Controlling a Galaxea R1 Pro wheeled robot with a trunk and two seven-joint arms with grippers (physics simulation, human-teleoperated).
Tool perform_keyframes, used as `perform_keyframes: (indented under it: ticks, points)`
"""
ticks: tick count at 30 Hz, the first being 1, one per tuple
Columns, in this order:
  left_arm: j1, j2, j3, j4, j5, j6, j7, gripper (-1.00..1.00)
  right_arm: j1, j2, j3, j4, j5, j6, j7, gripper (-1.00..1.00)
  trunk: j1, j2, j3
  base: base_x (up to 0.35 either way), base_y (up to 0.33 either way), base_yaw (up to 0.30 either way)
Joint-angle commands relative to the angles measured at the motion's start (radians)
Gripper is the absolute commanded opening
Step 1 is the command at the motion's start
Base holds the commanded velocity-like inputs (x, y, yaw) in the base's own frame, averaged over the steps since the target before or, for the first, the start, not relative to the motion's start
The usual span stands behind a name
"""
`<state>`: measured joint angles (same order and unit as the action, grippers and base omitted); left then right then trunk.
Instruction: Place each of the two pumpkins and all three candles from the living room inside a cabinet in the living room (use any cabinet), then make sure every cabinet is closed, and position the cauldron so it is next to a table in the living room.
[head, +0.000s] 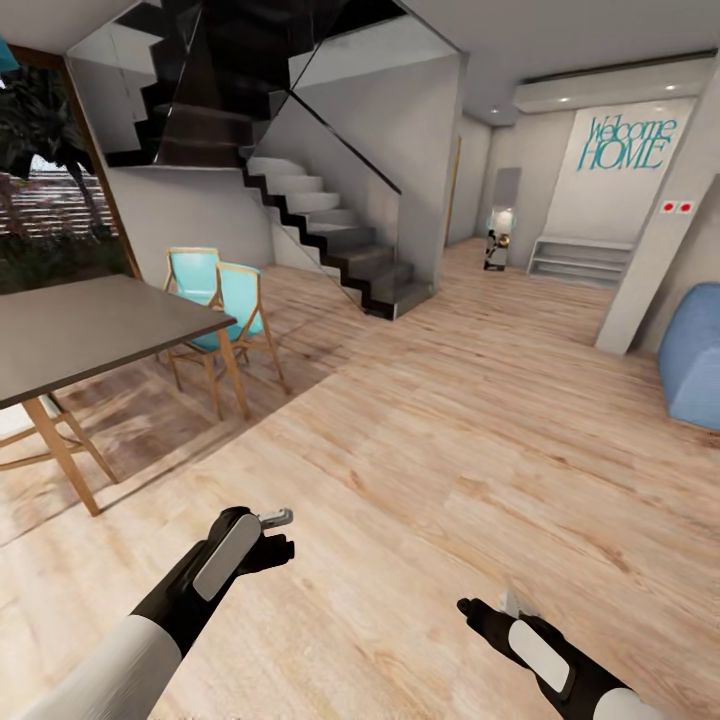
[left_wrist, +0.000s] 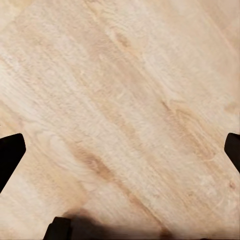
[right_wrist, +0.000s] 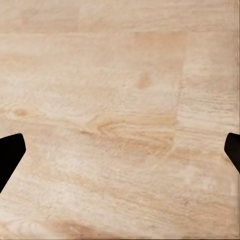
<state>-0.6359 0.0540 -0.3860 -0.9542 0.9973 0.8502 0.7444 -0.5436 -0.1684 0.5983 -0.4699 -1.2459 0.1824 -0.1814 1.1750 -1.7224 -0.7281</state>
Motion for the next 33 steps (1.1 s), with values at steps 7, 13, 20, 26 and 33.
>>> perform_keyframes:
  ticks: [7,13,20,26,33]
  points:
    - [-0.001,0.001,-0.005,-0.002,0.010,0.000,0.010,1.00,-0.001,-0.001,0.006,-0.003,-0.006,0.002,-0.008,1.00,-0.001,-0.001,-0.009,-0.246,0.190,-0.226]
    - [-0.001,0.001,-0.005,-0.003,0.010,0.000,0.010,1.00,-0.001,-0.001,0.006,-0.003,-0.006,0.002,-0.008,1.00,-0.001,-0.001,-0.015,-0.245,0.186,-0.226]
    - [-0.001,0.001,-0.005,-0.003,0.010,0.000,0.010,1.00,-0.001,-0.002,0.006,-0.003,-0.006,0.002,-0.007,1.00,-0.001,-0.001,-0.023,-0.222,0.165,-0.225]
    - [-0.001,0.001,-0.005,-0.003,0.010,0.000,0.010,1.00,-0.001,-0.002,0.006,-0.002,-0.006,0.002,-0.008,1.00,-0.001,-0.001,-0.029,-0.120,0.072,-0.224]
    - [-0.001,0.001,-0.009,-0.002,0.010,-0.001,0.010,1.00,-0.001,-0.002,0.006,-0.002,-0.006,0.002,-0.008,1.00,-0.001,-0.001,-0.037,-0.013,0.005,-0.221]
